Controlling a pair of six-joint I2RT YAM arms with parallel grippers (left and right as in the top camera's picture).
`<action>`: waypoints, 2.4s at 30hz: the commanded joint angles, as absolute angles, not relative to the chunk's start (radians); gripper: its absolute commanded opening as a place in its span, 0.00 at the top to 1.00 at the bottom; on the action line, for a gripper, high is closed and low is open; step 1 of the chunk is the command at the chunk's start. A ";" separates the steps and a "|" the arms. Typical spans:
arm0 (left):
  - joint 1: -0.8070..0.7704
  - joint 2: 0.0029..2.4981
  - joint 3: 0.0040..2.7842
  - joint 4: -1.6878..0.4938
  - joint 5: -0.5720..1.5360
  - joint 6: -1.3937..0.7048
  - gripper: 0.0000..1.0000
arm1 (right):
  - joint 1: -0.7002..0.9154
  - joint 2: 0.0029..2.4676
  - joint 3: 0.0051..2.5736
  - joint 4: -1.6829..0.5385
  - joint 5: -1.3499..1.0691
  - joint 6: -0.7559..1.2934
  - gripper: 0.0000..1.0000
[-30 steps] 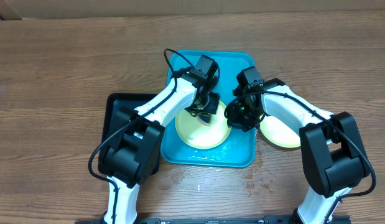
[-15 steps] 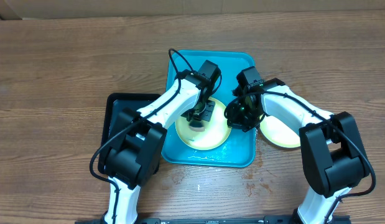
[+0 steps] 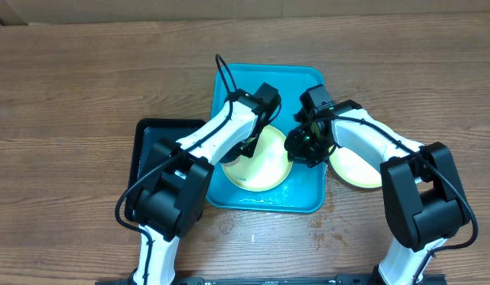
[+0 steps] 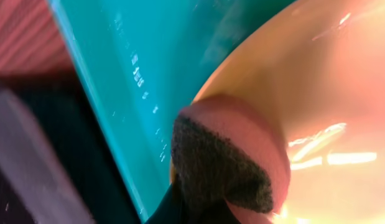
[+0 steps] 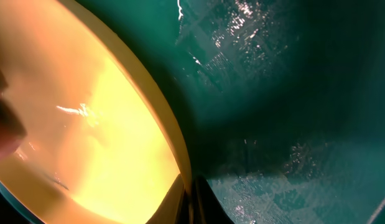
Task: Clean dirty plates on tray and stack at the side
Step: 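Return the sponge to the black tray with the left gripper, then lift the yellow plate off the teal tray with the right gripper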
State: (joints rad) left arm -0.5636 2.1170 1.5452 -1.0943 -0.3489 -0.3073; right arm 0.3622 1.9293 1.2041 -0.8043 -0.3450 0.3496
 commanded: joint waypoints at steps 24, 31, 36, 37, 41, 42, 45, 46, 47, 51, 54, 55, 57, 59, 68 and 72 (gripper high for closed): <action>-0.221 1.747 1.531 -1.310 -0.171 -0.473 0.96 | 0.354 1.942 1.190 -0.811 -0.263 0.344 0.93; -0.188 1.748 1.223 -1.061 -0.054 -0.413 0.82 | 0.354 1.941 1.190 -0.795 -0.264 0.341 0.96; -0.188 1.720 1.268 -1.109 -0.041 -0.392 0.50 | 0.354 1.905 1.213 -0.838 -0.262 0.348 0.96; -0.188 1.697 1.293 -1.129 -0.027 -0.383 0.46 | 0.355 1.877 1.226 -0.856 -0.256 0.348 0.96; -0.184 1.541 1.428 -1.225 -0.025 -0.382 0.36 | 0.429 1.765 1.309 -0.928 -0.128 0.305 0.96; -0.183 1.516 1.452 -1.238 -0.025 -0.382 0.33 | 0.451 1.750 1.325 -0.936 -0.107 0.294 0.96; -0.176 1.391 1.584 -1.296 -0.025 -0.381 0.16 | 0.586 1.706 1.412 -0.945 0.007 0.279 0.96; -0.176 1.354 1.628 -1.314 -0.025 -0.381 0.12 | 0.636 1.705 1.441 -0.944 0.049 0.279 0.96; -0.176 1.326 1.662 -1.326 -0.025 -0.381 0.08 | 0.673 1.706 1.460 -0.941 0.077 0.279 0.96; -0.176 1.192 1.785 -1.356 -0.025 -0.381 0.00 | 0.858 1.709 1.482 -0.820 0.233 0.280 0.96; -0.176 1.106 1.808 -1.356 -0.025 -0.381 0.00 | 0.949 1.724 1.481 -0.734 0.348 0.280 0.96; -0.176 1.079 1.809 -1.356 -0.026 -0.381 0.00 | 0.973 1.730 1.481 -0.707 0.383 0.280 0.96; -0.176 1.005 1.809 -1.361 -0.034 -0.381 0.00 | 1.033 1.738 1.481 -0.636 0.479 0.280 0.96; -0.176 0.966 1.809 -1.365 -0.052 -0.381 0.00 | 1.068 1.737 1.481 -0.609 0.542 0.280 0.96; -0.176 0.892 1.808 -1.383 -0.070 -0.381 0.00 | 1.245 1.728 1.481 -0.588 0.936 0.279 0.96; -0.176 0.893 1.808 -1.388 -0.070 -0.381 0.00 | 1.314 1.728 1.481 -0.571 1.080 0.237 0.96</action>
State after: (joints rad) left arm -0.1814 0.8886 1.8027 -1.3876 -0.0563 -0.3889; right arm 1.2743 1.7317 1.4666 -0.5919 0.8688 0.2684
